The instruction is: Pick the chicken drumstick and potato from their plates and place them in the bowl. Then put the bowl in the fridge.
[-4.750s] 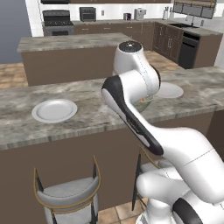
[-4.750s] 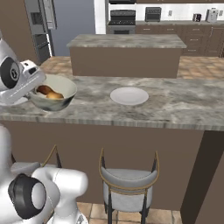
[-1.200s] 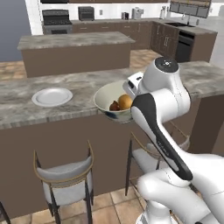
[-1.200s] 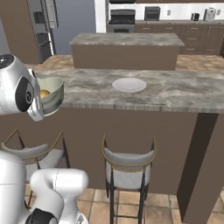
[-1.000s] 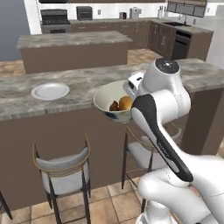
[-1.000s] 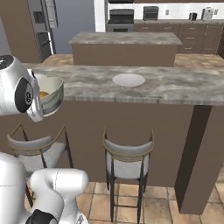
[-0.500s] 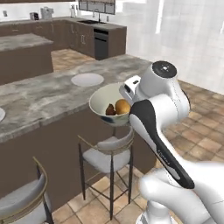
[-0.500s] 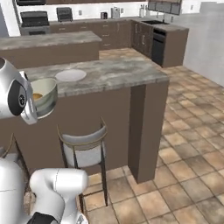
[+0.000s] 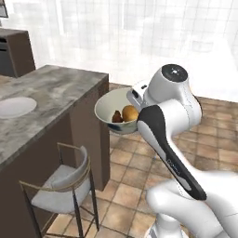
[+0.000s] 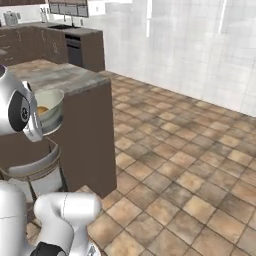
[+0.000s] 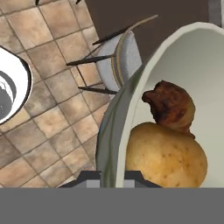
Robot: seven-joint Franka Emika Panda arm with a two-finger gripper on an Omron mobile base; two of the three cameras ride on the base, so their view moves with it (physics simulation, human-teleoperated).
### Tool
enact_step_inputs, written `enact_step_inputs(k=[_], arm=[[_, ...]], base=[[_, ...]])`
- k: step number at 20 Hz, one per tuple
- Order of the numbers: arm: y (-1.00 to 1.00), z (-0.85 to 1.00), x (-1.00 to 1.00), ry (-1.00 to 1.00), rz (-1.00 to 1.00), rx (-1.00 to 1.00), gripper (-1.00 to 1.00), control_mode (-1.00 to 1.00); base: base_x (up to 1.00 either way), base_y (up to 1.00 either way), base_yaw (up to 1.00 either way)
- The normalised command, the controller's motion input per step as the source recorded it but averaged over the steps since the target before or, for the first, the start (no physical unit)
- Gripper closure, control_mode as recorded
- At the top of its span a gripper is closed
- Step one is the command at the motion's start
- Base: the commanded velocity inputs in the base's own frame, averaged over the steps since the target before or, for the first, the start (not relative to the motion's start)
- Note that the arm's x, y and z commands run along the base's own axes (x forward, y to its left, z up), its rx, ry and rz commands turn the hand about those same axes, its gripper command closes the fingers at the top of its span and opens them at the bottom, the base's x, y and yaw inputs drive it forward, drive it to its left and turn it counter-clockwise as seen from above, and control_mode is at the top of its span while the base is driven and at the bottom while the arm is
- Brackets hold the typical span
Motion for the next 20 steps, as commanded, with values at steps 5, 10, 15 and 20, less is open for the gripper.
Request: enact_step_inputs(k=[5,10,15,20], arm=[[0.0,0.0,0.0,0.0,0.0,0.0,1.0,1.0],[0.0,0.0,0.0,0.0,0.0,0.0,1.0,1.0],[0.0,0.0,0.0,0.0,0.0,0.0,1.0,1.0],[0.0,0.0,0.0,0.0,0.0,0.0,1.0,1.0]], base=[[0.04,-0.18,-0.76],[0.28,-0.08,-0.62],[0.73,0.07,-0.34],[0.9,0.33,-0.13]])
